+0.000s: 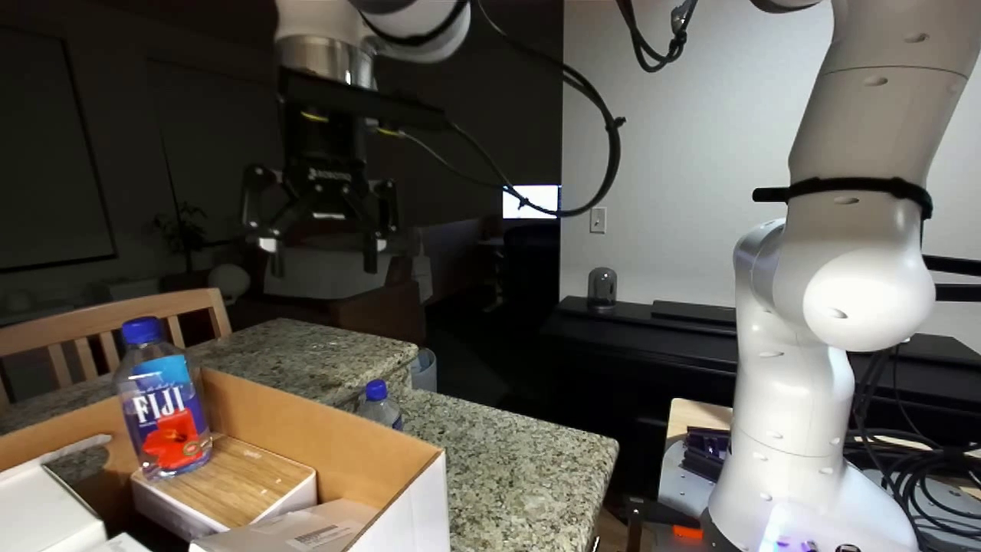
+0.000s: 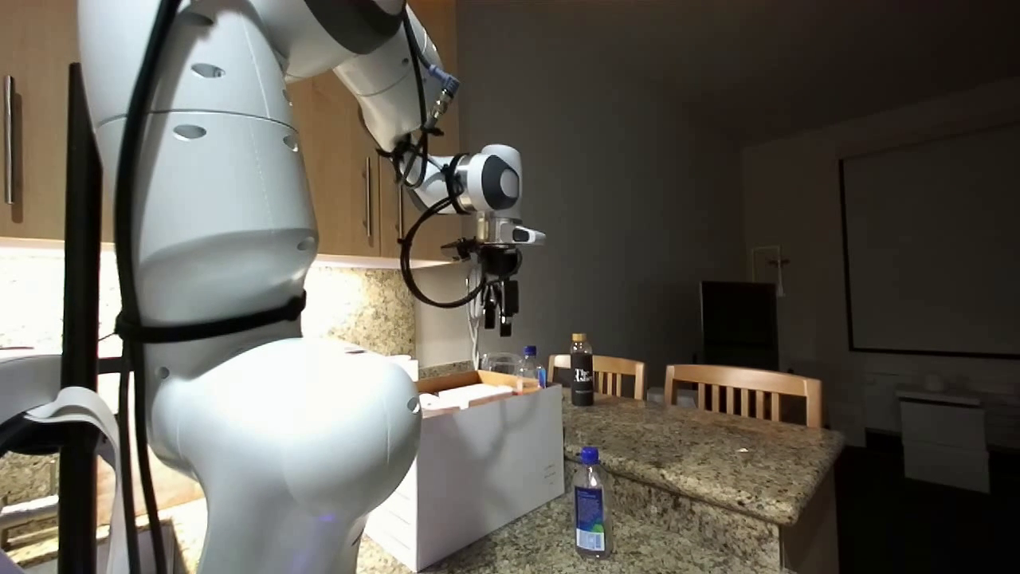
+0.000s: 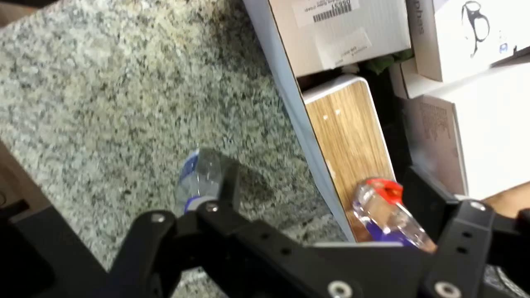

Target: Put the bottles on the counter-top

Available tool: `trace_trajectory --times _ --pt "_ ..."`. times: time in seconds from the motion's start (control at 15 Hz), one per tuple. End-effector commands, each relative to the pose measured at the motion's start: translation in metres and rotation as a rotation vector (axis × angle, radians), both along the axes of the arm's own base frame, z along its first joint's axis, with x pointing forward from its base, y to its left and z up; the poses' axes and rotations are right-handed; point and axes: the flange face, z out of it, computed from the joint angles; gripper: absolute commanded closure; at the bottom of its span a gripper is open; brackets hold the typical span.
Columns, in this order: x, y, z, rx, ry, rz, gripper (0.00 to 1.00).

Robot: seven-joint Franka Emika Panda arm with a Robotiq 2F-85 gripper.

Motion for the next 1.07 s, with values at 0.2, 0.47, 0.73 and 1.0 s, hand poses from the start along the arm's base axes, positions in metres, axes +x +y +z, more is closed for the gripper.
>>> trace_trajectory --times 0.2,0.47,0.73,1.0 --pt "0.07 0.097 0.022 -0.192 -0.226 0.133 0.0" --pt "0.111 0.129 -0.013 -0.213 -0.228 0.199 0.0" --pt "0.145 0.143 -0.044 -0.188 -0.188 0.199 0.0" --pt "0.168 0.144 -0.063 -0.199 -0.174 0.178 0.0"
